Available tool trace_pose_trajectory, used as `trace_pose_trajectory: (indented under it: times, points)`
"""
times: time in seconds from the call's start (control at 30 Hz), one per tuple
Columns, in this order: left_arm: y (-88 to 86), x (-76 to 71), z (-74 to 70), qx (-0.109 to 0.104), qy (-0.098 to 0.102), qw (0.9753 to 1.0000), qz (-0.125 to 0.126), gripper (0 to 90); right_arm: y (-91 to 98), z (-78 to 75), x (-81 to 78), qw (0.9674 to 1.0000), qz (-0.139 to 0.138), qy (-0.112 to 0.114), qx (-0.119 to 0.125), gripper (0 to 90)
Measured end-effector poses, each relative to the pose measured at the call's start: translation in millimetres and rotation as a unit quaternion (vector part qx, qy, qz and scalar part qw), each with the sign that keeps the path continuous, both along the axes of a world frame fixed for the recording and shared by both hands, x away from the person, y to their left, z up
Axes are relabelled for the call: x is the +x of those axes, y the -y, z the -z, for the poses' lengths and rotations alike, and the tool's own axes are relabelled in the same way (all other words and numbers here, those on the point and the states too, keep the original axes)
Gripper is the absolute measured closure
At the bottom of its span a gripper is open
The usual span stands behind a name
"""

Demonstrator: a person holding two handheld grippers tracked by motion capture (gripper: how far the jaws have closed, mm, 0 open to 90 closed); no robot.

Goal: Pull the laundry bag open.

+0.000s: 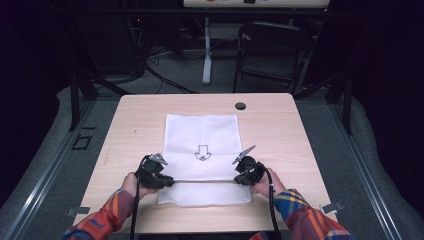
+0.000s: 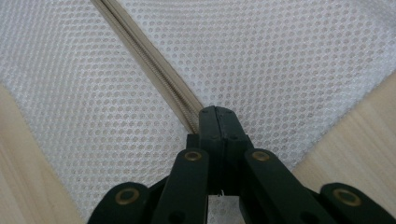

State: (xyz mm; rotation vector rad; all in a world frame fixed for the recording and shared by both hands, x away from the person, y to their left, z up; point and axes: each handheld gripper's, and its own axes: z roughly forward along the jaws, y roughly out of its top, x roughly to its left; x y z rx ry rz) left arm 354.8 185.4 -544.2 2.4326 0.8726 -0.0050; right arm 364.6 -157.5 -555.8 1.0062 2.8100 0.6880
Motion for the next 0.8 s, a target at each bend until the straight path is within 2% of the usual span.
trace_pose_trajectory:
  times: [0.5,0.8]
  points:
    - [-10.6,-0.8,-1.8,-0.001,-0.007,0.9999,-0.008,81.0,1.4,0.2,0.3,1.0,0.004,0.0,0.0,90.0]
    - [-16.4,-2.4,-3.1,-0.003,-0.003,0.9998,-0.018,81.0,1.4,0.2,0.3,1.0,0.003,0.0,-0.001,90.0]
